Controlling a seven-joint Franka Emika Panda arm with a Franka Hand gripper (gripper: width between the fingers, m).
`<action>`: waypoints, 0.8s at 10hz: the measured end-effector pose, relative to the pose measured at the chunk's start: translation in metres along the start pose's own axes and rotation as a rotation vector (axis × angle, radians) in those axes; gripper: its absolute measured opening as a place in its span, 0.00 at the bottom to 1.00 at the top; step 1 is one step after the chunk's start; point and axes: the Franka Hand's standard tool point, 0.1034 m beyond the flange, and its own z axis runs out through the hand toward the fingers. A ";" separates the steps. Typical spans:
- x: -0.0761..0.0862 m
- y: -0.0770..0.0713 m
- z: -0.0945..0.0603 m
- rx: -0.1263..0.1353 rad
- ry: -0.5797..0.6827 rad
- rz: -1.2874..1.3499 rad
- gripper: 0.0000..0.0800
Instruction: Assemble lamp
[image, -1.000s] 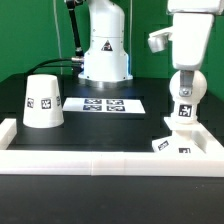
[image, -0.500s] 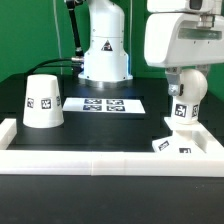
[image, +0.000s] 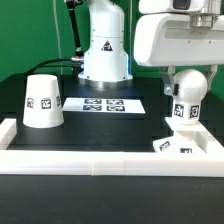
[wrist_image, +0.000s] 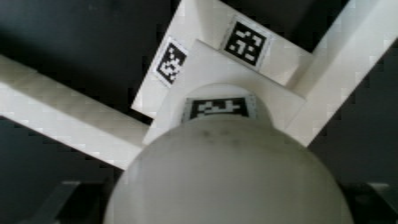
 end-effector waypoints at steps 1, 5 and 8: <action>0.000 -0.001 0.000 0.005 0.001 0.154 0.72; -0.001 0.001 -0.001 -0.005 -0.008 0.580 0.72; -0.002 0.002 0.000 -0.001 -0.010 0.756 0.72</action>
Offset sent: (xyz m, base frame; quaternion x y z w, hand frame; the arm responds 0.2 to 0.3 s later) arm -0.0040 0.0038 0.0015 -0.0121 -0.0241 0.3189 0.9474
